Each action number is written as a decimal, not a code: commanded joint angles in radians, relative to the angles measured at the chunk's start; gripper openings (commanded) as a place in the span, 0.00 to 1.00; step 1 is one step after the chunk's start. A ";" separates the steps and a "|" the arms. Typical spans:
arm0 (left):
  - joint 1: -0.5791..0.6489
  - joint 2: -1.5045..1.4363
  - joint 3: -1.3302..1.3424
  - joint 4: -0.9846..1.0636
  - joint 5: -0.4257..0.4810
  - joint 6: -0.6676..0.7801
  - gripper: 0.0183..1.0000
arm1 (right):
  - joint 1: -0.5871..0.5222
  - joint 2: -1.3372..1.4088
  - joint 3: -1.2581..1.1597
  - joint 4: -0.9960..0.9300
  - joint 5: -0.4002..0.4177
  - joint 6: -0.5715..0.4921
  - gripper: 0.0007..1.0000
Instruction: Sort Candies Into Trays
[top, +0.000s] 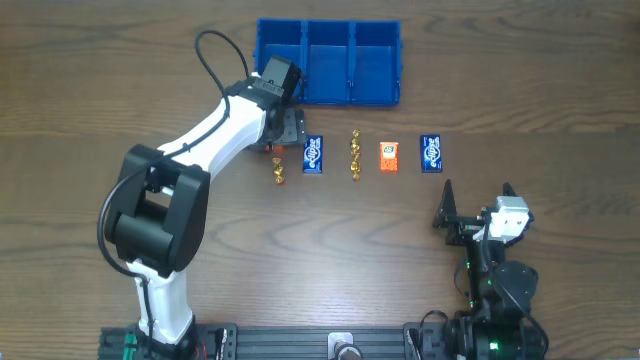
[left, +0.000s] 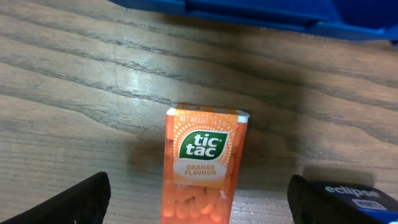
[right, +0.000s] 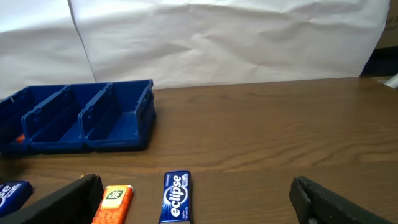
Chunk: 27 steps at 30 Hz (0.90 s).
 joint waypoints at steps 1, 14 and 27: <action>0.016 0.030 0.000 -0.001 0.007 0.020 0.91 | -0.005 -0.007 -0.006 -0.003 0.003 -0.012 1.00; 0.021 0.051 0.000 -0.001 0.014 0.039 0.65 | -0.005 -0.007 -0.006 -0.003 0.003 -0.012 1.00; 0.021 0.053 0.000 0.010 0.032 0.043 0.54 | -0.005 -0.007 -0.006 -0.003 0.003 -0.012 1.00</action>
